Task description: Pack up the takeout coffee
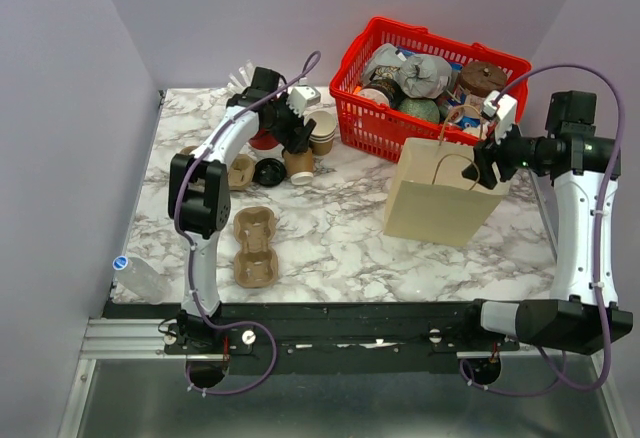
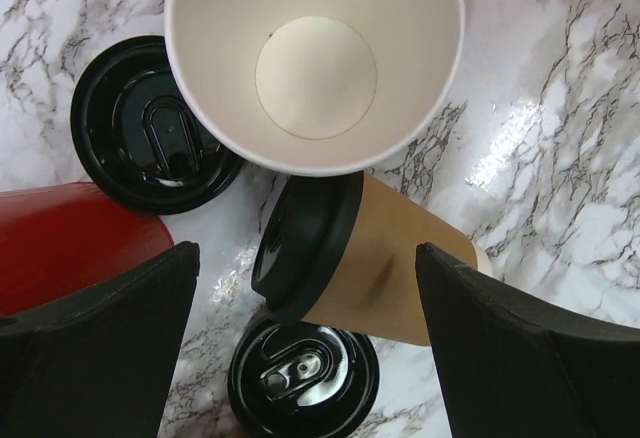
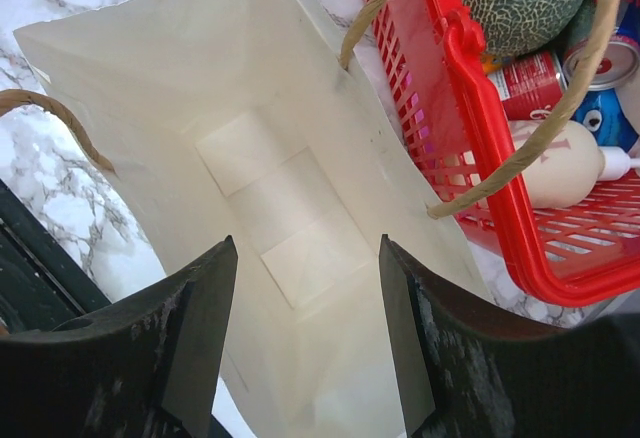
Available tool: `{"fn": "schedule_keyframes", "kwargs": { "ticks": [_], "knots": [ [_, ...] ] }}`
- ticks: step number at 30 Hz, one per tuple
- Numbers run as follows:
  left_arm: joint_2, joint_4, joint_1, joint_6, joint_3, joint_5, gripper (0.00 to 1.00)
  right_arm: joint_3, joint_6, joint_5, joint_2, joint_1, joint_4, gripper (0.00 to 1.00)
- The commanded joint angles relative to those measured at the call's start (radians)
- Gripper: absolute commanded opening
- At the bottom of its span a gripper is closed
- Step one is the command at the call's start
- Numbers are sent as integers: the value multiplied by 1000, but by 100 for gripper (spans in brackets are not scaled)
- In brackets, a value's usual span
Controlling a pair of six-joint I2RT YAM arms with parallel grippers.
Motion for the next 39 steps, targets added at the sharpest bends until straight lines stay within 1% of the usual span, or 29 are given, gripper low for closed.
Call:
{"fn": "schedule_keyframes", "kwargs": {
  "ticks": [1,5,10,15,18,21,22,28,29,32,33,34,39],
  "knots": [
    [47,-42,8,26,70,56,95,-26,32,-25,-21,-5,23,68],
    [99,-100,18,41,142,105,88,-21,41,-22,-13,-5,14,68],
    [116,-184,27,86,159,147,78,-17,49,-17,-3,-5,17,68],
    [123,-253,28,124,159,153,74,-11,57,-25,13,-5,18,68],
    [128,-276,28,144,157,147,68,-8,61,-29,20,-5,21,68],
    [130,-282,28,161,147,130,60,-5,64,-37,26,-5,21,68],
    [128,-284,28,161,147,128,54,-2,64,-37,30,-5,21,68],
    [108,-295,28,182,131,119,38,-3,64,-37,30,-5,24,68],
    [101,-296,28,186,125,119,37,-6,64,-37,31,-5,26,68],
    [79,-305,28,199,102,116,30,-12,67,-43,27,-5,31,68],
    [73,-309,28,204,96,111,29,-12,66,-43,27,-5,32,68],
    [68,-310,28,212,90,111,26,-12,67,-45,27,-5,32,68],
    [16,-283,27,210,38,120,25,-11,69,-43,25,-5,38,68]
  ]
}}
